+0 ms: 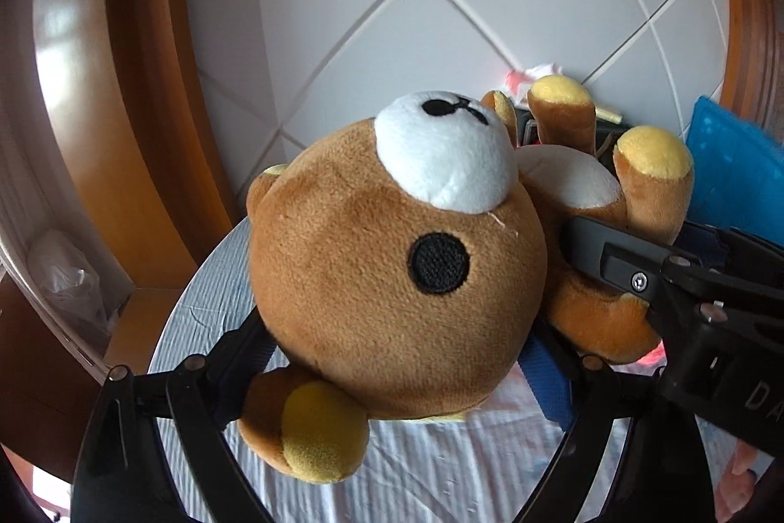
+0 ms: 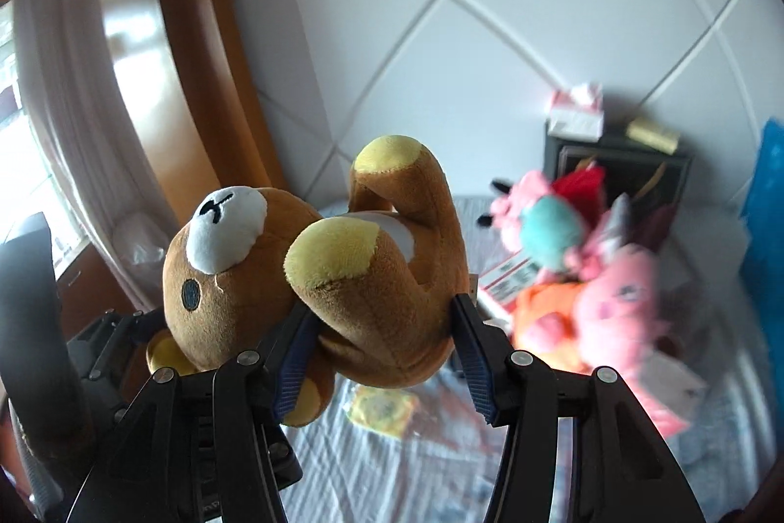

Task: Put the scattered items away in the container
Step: 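Lift the teddy bear with both tools and carry it over the blue box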

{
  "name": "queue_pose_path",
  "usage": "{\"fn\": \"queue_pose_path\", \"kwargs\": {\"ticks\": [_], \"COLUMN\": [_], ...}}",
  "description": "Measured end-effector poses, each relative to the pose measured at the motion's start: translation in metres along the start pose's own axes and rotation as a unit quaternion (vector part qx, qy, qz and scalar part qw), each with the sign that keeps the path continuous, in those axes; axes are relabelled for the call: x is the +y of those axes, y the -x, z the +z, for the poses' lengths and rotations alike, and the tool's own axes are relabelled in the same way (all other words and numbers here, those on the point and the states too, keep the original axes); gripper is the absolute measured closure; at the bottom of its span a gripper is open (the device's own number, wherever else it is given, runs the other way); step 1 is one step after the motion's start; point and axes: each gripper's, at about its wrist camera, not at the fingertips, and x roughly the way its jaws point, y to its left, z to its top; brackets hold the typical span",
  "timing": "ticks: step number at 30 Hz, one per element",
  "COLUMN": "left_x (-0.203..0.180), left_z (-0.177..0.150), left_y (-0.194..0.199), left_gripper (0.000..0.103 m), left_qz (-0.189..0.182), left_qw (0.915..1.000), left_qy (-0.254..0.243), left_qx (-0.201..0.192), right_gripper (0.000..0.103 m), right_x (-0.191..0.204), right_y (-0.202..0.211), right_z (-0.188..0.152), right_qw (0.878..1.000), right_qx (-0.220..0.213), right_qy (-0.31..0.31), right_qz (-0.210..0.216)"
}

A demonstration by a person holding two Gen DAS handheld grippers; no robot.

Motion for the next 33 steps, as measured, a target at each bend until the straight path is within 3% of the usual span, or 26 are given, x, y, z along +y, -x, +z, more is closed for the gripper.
{"fn": "queue_pose_path", "kwargs": {"ticks": [8, 12, 16, 23, 30, 33], "left_x": [-0.063, -0.093, -0.122, -0.175, -0.269, -0.332], "left_z": [-0.01, -0.013, -0.021, -0.033, -0.016, -0.001], "left_y": [0.082, 0.112, 0.138, 0.161, 0.177, 0.177], "left_gripper": [0.011, 0.011, 0.011, 0.011, 0.011, 0.011], "left_qz": [0.009, -0.002, -0.03, -0.099, -0.132, -0.148], "left_qw": [0.9987, 0.9982, 0.9955, 0.9906, 0.9817, 0.9775], "left_qy": [0.018, -0.001, -0.027, -0.042, -0.08, -0.084], "left_qx": [-0.046, -0.06, -0.085, -0.085, -0.112, -0.125], "right_gripper": [0.05, 0.05, 0.049, 0.05, 0.05, 0.049], "right_x": [-0.03, -0.047, -0.063, -0.094, -0.174, -0.228], "right_y": [0.106, 0.151, 0.192, 0.25, 0.304, 0.329], "right_z": [-0.01, -0.02, -0.033, -0.053, -0.056, -0.051], "right_qw": [0.998, 0.997, 0.994, 0.989, 0.978, 0.972], "right_qx": [-0.055, -0.076, -0.103, -0.106, -0.145, -0.164], "right_qy": [0.025, 0.014, -0.006, -0.02, -0.046, -0.04], "right_qz": [0.009, -0.002, -0.03, -0.105, -0.142, -0.16]}}
